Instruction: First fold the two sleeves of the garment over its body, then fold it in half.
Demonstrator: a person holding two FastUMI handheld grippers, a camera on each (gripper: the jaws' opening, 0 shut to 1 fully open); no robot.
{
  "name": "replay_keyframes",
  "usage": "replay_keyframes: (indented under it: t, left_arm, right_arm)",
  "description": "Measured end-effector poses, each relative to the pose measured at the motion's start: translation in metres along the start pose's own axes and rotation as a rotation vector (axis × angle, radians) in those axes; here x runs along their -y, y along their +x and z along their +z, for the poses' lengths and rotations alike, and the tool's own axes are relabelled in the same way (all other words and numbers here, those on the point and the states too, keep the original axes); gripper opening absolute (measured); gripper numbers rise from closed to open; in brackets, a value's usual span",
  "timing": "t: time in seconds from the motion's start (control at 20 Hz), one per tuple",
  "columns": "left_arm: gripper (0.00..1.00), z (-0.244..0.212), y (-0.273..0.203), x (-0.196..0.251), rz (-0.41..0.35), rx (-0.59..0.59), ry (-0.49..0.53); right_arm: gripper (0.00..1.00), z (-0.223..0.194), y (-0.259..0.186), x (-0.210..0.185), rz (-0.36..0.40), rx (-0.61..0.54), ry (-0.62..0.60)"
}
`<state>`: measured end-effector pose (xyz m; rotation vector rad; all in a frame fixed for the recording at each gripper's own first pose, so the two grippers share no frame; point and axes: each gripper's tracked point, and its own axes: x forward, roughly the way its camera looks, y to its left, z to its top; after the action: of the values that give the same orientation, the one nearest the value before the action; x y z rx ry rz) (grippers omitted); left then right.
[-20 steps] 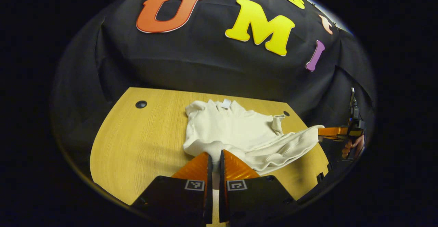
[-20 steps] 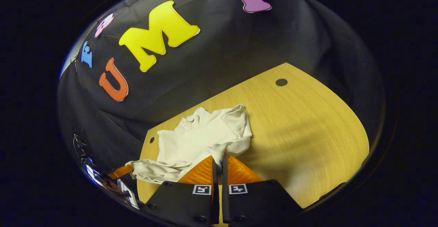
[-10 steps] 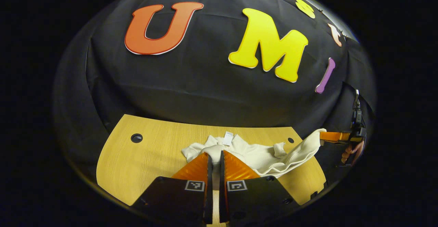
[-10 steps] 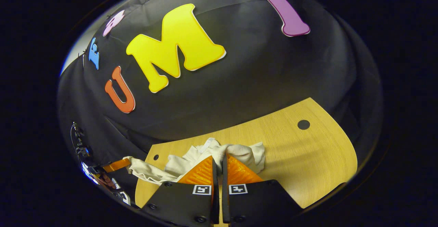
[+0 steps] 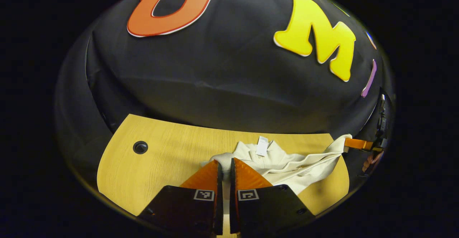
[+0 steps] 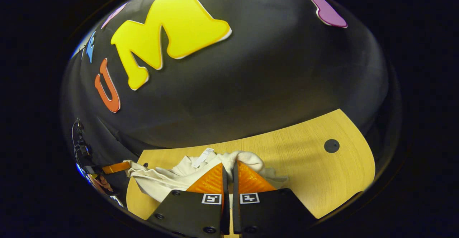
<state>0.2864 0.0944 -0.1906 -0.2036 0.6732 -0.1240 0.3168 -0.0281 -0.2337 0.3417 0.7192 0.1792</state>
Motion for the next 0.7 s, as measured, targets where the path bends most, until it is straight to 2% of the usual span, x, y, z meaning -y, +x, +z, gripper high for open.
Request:
replay_keyframes:
  t: [0.25,0.45,0.7]
  left_arm:
    - [0.10,-0.004,0.058,-0.004,0.019,0.022,0.015]
    - [0.10,-0.009,0.101,-0.009,0.039,0.054,0.032]
    - [0.10,-0.017,0.131,-0.019,0.026,0.081,0.008]
  right_arm:
    - [0.04,-0.016,0.058,0.018,-0.028,-0.002,-0.066]
    - [0.04,-0.034,0.105,0.034,-0.072,-0.006,-0.053]
    - [0.04,-0.051,0.125,0.049,-0.097,-0.021,-0.064]
